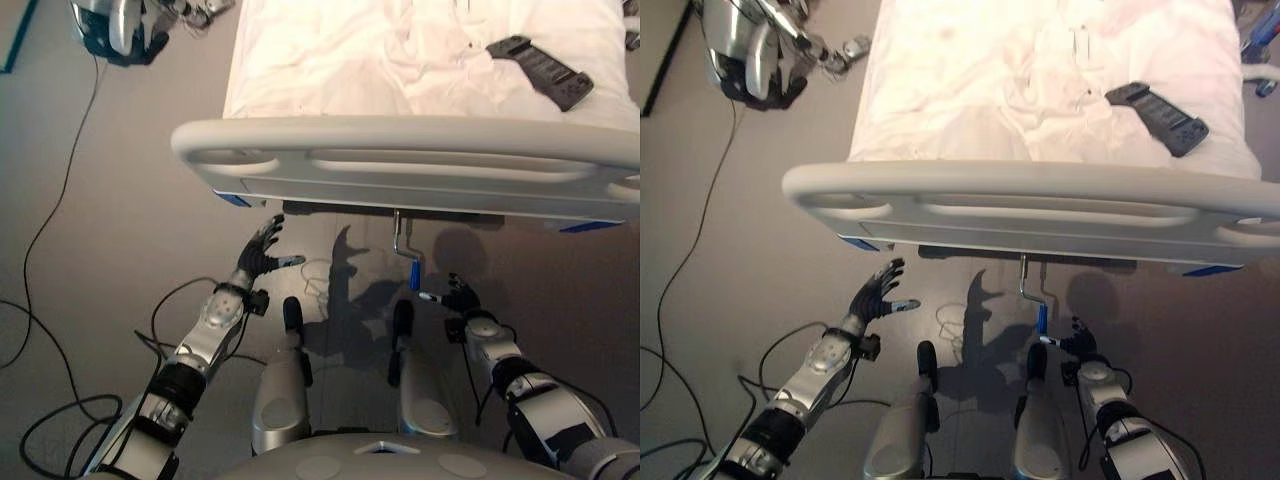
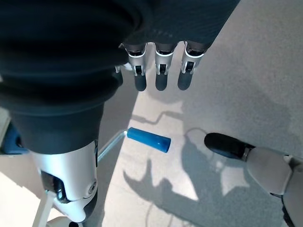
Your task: Raise the hospital bed
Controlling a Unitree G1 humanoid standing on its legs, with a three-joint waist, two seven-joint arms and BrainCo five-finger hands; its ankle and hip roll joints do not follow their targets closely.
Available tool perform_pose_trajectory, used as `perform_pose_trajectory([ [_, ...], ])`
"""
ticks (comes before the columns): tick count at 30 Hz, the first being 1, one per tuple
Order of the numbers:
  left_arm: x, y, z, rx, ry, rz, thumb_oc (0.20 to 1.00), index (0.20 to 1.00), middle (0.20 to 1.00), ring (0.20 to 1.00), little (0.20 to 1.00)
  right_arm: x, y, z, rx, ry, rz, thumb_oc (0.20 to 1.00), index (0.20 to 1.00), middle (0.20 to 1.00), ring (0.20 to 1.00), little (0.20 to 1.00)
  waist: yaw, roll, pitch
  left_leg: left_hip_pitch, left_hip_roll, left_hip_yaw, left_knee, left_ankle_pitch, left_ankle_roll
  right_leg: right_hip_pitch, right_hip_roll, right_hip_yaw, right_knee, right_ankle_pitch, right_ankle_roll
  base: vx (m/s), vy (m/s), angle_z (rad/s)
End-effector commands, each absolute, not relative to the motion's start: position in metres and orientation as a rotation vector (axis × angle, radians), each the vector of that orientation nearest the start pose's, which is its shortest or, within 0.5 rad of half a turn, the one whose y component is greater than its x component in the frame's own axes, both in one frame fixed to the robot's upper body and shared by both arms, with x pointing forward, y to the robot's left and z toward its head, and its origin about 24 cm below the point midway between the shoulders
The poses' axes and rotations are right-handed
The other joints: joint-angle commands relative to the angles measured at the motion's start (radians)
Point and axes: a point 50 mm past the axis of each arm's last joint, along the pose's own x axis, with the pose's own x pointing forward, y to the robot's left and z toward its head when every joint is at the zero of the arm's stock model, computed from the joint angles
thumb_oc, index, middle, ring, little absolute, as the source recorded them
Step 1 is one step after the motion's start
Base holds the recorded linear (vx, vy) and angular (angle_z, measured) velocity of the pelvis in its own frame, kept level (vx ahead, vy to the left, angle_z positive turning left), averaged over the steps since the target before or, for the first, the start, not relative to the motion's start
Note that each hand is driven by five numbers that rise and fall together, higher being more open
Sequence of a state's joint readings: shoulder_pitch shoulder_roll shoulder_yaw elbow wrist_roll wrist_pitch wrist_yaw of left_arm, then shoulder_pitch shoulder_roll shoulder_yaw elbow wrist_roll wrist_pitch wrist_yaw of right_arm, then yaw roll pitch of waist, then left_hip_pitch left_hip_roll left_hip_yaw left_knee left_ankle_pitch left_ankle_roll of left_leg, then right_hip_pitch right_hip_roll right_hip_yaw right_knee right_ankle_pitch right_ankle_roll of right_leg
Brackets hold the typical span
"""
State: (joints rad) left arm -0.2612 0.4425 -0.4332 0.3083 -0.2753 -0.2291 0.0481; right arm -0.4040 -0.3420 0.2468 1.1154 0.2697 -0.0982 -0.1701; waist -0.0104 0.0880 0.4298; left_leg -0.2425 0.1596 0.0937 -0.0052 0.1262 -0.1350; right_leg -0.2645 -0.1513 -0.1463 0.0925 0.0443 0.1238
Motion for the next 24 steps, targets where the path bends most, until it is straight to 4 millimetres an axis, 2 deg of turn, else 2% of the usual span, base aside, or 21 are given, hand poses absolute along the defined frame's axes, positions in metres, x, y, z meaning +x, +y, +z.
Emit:
perform_pose_trajectory([
  [1, 0.291, 0.140, 0.092, 0.240, -0.296, -0.365, 1.000, 1.000, 1.000, 1.000, 1.000, 0.283, -0.240, -0.052, -0.234, 0.528, -0.258, 1.000, 1.000, 1.000, 1.000, 1.000, 0.008, -0.054, 0.015, -0.038, 0.018, -0.045, 0.118, -0.048, -0.008, -0.087, -0.031, -0.001, 0.122, -0.022, 0.049, -0.08, -0.026, 0.00],
  [2, 0.292, 0.137, 0.101, 0.229, -0.338, -0.372, 1.000, 1.000, 1.000, 1.000, 1.000, 0.289, -0.238, -0.046, -0.222, 0.499, -0.260, 1.000, 1.000, 1.000, 1.000, 1.000, 0.008, -0.055, 0.031, -0.056, 0.019, -0.048, 0.130, -0.048, -0.008, -0.106, -0.030, 0.001, 0.132, -0.021, 0.048, -0.06, -0.015, 0.04],
  [3, 0.292, 0.137, 0.102, 0.230, -0.339, -0.372, 1.000, 1.000, 1.000, 1.000, 1.000, 0.289, -0.238, -0.046, -0.222, 0.498, -0.260, 1.000, 1.000, 1.000, 1.000, 1.000, 0.009, -0.056, 0.030, -0.059, 0.019, -0.049, 0.132, -0.049, -0.008, -0.109, -0.031, 0.001, 0.134, -0.022, 0.048, -0.08, -0.014, 0.08],
  [4, 0.292, 0.130, 0.122, 0.225, -0.422, -0.393, 1.000, 1.000, 1.000, 1.000, 1.000, 0.299, -0.236, -0.037, -0.181, 0.460, -0.277, 1.000, 1.000, 1.000, 1.000, 1.000, 0.006, -0.056, 0.056, -0.098, 0.018, -0.053, 0.145, -0.049, -0.007, -0.154, -0.035, 0.001, 0.150, -0.016, 0.049, -0.05, -0.004, 0.06],
  [5, 0.292, 0.130, 0.122, 0.225, -0.423, -0.393, 1.000, 1.000, 1.000, 1.000, 1.000, 0.299, -0.236, -0.036, -0.180, 0.460, -0.277, 1.000, 1.000, 1.000, 1.000, 1.000, 0.006, -0.056, 0.055, -0.101, 0.018, -0.054, 0.146, -0.049, -0.007, -0.157, -0.035, 0.001, 0.152, -0.017, 0.049, -0.07, -0.002, 0.05],
  [7, 0.290, 0.123, 0.149, 0.194, -0.535, -0.411, 1.000, 1.000, 1.000, 1.000, 1.000, 0.312, -0.237, -0.023, -0.161, 0.427, -0.312, 1.000, 1.000, 1.000, 1.000, 1.000, 0.008, -0.054, 0.084, -0.159, 0.014, -0.059, 0.164, -0.046, -0.007, -0.211, -0.038, 0.005, 0.167, -0.010, 0.049, -0.07, 0.003, 0.03],
  [9, 0.290, 0.123, 0.149, 0.195, -0.536, -0.411, 1.000, 1.000, 1.000, 1.000, 1.000, 0.312, -0.237, -0.023, -0.161, 0.426, -0.312, 1.000, 1.000, 1.000, 1.000, 1.000, 0.008, -0.055, 0.082, -0.164, 0.014, -0.059, 0.167, -0.047, -0.007, -0.216, -0.038, 0.005, 0.168, -0.010, 0.049, -0.04, 0.008, 0.03],
  [10, 0.285, 0.118, 0.171, 0.164, -0.632, -0.414, 1.000, 1.000, 1.000, 1.000, 1.000, 0.324, -0.235, -0.009, -0.118, 0.379, -0.337, 1.000, 1.000, 1.000, 1.000, 1.000, 0.008, -0.056, 0.090, -0.215, 0.011, -0.059, 0.182, -0.045, -0.006, -0.265, -0.039, 0.011, 0.177, -0.004, 0.050, -0.05, 0.010, 0.03],
  [12, 0.284, 0.116, 0.176, 0.163, -0.649, -0.422, 1.000, 1.000, 1.000, 1.000, 1.000, 0.327, -0.236, -0.005, -0.102, 0.363, -0.350, 1.000, 1.000, 1.000, 1.000, 1.000, 0.007, -0.057, 0.090, -0.234, 0.012, -0.057, 0.187, -0.045, -0.007, -0.282, -0.041, 0.009, 0.177, -0.001, 0.050, -0.03, 0.005, 0.01],
  [14, 0.272, 0.111, 0.198, 0.159, -0.764, -0.450, 1.000, 1.000, 1.000, 1.000, 1.000, 0.337, -0.235, 0.010, -0.034, 0.310, -0.372, 1.000, 1.000, 1.000, 1.000, 1.000, 0.009, -0.059, 0.090, -0.297, 0.007, -0.058, 0.191, -0.040, -0.007, -0.343, -0.042, 0.015, 0.178, 0.010, 0.050, 0.00, 0.000, 0.00],
  [20, 0.258, 0.106, 0.224, 0.127, -0.885, -0.485, 1.000, 1.000, 1.000, 1.000, 1.000, 0.351, -0.229, 0.027, 0.015, 0.270, -0.377, 1.000, 1.000, 1.000, 1.000, 1.000, 0.013, -0.071, 0.090, -0.433, 0.003, -0.065, 0.232, -0.046, -0.009, -0.459, -0.045, 0.014, 0.199, 0.014, 0.047, -0.01, -0.027, 0.04],
  [24, 0.252, 0.102, 0.232, 0.095, -0.919, -0.506, 1.000, 1.000, 1.000, 1.000, 1.000, 0.359, -0.234, 0.040, 0.024, 0.249, -0.381, 1.000, 1.000, 1.000, 1.000, 1.000, 0.016, -0.072, 0.090, -0.517, -0.001, -0.071, 0.252, -0.040, -0.005, -0.538, -0.049, 0.016, 0.211, 0.024, 0.041, -0.02, 0.011, 0.04],
])
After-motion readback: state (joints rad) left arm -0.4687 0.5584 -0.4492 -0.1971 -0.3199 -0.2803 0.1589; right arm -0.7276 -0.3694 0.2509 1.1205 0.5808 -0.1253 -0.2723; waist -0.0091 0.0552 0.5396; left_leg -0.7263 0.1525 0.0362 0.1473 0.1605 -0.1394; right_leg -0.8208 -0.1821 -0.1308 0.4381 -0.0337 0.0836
